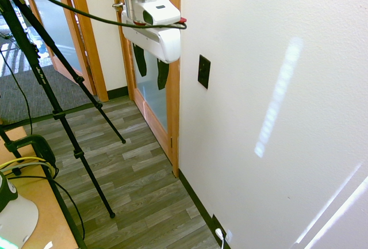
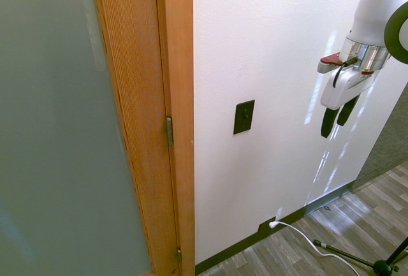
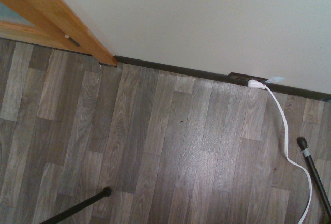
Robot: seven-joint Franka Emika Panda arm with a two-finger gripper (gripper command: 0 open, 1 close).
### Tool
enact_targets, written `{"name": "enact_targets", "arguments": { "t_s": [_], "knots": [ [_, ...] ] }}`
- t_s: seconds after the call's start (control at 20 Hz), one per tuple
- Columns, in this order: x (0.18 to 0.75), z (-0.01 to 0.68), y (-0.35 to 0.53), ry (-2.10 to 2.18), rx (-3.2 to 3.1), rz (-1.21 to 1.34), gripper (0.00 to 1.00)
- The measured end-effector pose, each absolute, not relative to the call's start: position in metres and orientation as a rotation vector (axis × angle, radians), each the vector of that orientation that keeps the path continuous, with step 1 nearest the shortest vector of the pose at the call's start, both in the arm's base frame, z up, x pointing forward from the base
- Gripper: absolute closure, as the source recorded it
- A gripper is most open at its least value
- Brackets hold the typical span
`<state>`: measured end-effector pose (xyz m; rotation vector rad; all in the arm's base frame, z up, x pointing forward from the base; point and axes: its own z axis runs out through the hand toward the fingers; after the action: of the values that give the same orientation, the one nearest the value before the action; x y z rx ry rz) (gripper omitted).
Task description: Turn off the light
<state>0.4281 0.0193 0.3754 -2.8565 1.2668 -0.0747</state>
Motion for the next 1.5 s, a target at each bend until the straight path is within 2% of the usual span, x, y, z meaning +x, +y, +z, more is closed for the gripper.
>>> {"name": "enact_targets", "arguments": {
  "t_s": [0.4,0.85,0.9,1.5],
  "knots": [
    [0.456,0.355,0.049,1.253,-2.782,-0.204,0.0],
    [0.563,0.329,0.076,1.43,-2.617,-0.474,0.0],
    [0.571,0.323,0.077,1.449,-2.607,-0.504,1.0],
    [0.584,0.304,0.087,1.544,-2.477,-0.754,1.0]
  ]
}}
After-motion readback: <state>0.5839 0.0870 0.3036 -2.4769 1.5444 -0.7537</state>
